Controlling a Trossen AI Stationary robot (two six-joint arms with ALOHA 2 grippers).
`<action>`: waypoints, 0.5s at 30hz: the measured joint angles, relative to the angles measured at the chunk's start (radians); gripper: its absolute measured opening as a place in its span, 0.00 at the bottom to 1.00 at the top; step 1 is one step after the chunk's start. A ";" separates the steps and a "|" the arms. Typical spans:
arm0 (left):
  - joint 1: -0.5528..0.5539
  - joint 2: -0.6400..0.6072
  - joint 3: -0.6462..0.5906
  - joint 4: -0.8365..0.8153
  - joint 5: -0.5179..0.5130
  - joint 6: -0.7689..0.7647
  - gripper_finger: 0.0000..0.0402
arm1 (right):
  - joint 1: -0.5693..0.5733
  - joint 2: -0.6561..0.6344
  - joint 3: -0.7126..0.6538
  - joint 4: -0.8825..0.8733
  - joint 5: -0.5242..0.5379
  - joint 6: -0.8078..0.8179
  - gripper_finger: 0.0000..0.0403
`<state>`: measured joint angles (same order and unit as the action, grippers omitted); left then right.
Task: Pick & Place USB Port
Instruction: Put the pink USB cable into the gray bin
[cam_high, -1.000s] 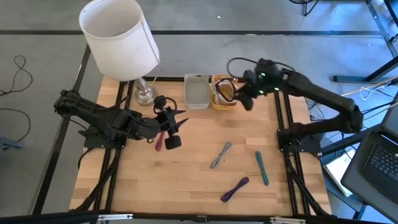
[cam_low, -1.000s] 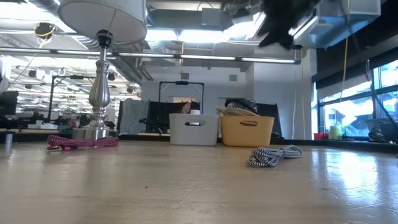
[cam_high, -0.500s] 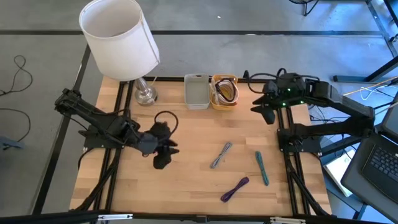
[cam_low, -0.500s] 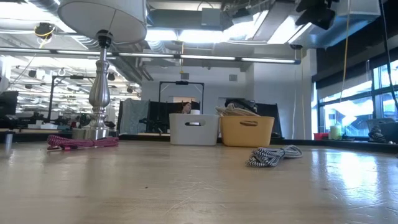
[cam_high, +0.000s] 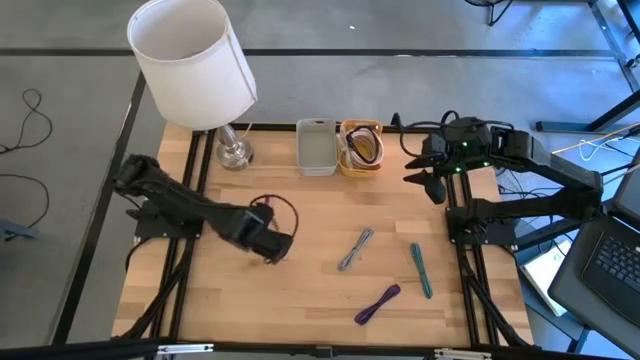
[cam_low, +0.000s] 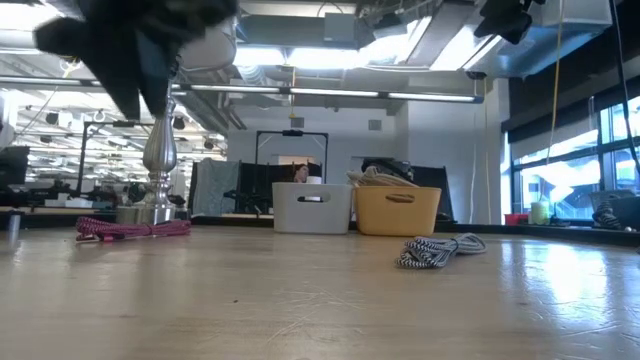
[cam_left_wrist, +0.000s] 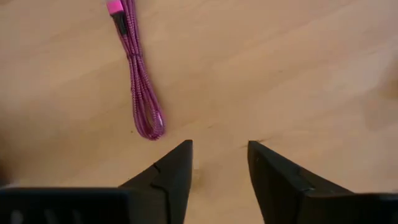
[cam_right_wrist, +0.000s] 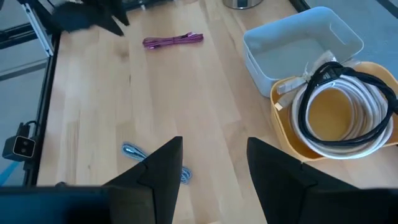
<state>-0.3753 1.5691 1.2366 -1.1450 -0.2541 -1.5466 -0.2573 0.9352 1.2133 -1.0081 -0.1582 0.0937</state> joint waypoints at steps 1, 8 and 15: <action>0.019 0.017 0.000 0.001 0.016 0.033 0.39 | 0.000 0.000 0.000 -0.001 0.000 0.000 0.45; 0.147 0.101 -0.001 -0.083 0.093 0.230 0.55 | 0.000 -0.001 0.000 -0.010 -0.003 0.004 0.45; 0.214 0.105 -0.061 -0.084 0.103 0.220 0.60 | 0.000 0.000 0.000 -0.002 -0.002 0.011 0.45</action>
<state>-0.1611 1.6740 1.1759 -1.2288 -0.1516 -1.3266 -0.2573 0.9348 1.2133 -1.0102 -0.1604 0.1049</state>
